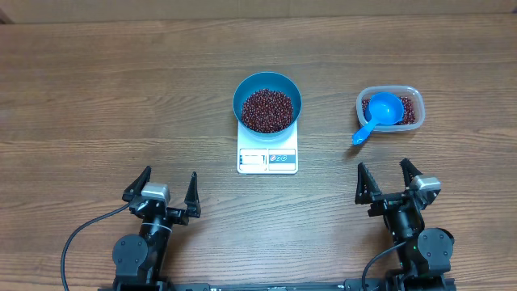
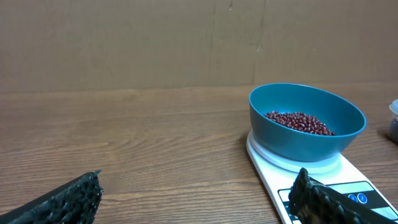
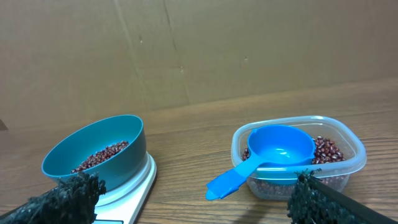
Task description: Scoop item into bowl and weigh 150g on scale
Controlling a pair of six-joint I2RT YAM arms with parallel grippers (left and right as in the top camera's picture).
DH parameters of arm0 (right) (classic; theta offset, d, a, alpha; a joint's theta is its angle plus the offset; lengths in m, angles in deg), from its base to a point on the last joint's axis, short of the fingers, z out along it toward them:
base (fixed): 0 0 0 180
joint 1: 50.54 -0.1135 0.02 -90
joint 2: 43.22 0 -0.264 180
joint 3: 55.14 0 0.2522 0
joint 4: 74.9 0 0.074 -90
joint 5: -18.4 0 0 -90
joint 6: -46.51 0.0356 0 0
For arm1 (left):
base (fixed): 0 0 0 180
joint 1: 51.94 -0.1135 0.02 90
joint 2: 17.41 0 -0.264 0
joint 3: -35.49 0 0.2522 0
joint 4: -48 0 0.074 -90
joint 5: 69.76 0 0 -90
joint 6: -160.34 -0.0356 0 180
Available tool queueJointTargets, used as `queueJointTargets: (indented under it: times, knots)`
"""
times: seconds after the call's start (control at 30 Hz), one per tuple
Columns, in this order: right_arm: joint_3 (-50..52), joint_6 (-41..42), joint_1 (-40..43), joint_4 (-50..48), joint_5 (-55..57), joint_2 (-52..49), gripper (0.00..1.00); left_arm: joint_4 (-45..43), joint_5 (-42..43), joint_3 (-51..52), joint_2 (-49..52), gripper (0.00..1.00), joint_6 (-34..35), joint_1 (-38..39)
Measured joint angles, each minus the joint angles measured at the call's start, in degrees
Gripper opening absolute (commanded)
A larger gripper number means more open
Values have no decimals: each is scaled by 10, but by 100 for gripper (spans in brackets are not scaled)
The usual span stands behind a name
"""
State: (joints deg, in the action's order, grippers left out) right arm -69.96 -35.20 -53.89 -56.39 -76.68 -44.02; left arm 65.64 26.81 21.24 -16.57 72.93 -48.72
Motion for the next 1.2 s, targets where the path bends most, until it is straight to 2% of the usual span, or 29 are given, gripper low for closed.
queueJointTargets:
  times: [1.2]
  knots:
    - [0,-2,12,0,0,0,100,0,0,0,0,100,0,0]
